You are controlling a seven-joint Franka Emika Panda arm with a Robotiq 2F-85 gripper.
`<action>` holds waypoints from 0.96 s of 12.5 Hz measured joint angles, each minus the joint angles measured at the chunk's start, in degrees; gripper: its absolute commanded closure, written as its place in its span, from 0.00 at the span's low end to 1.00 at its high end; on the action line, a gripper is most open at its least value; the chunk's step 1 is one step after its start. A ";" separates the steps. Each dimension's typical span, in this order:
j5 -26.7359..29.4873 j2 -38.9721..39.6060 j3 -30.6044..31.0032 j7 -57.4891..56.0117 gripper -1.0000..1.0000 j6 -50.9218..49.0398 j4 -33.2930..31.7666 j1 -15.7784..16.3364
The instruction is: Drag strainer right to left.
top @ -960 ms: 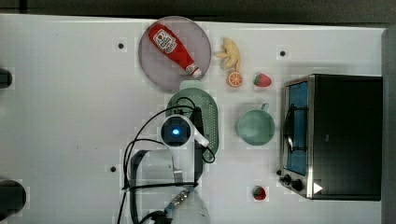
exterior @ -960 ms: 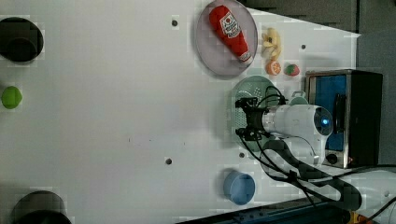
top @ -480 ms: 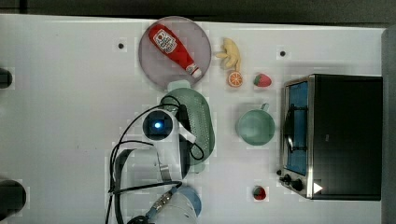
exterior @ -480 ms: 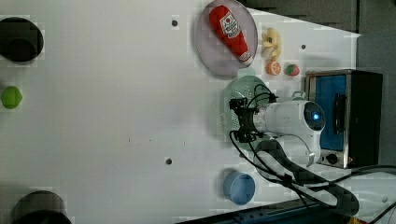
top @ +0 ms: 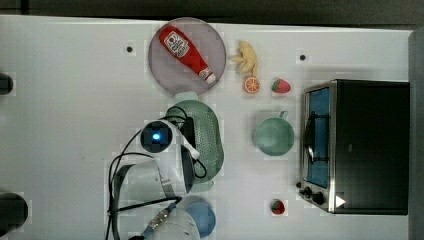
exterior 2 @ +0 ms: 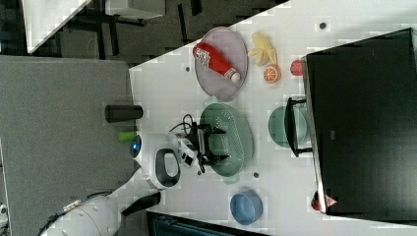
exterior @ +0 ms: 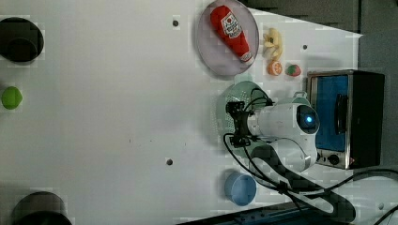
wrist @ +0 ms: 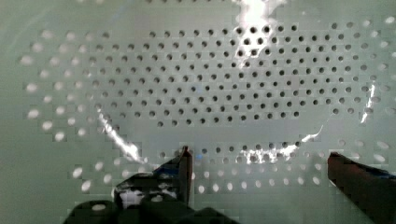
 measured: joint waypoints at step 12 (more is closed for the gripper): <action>2.13 0.20 3.57 13.88 0.00 -6.21 5.37 8.99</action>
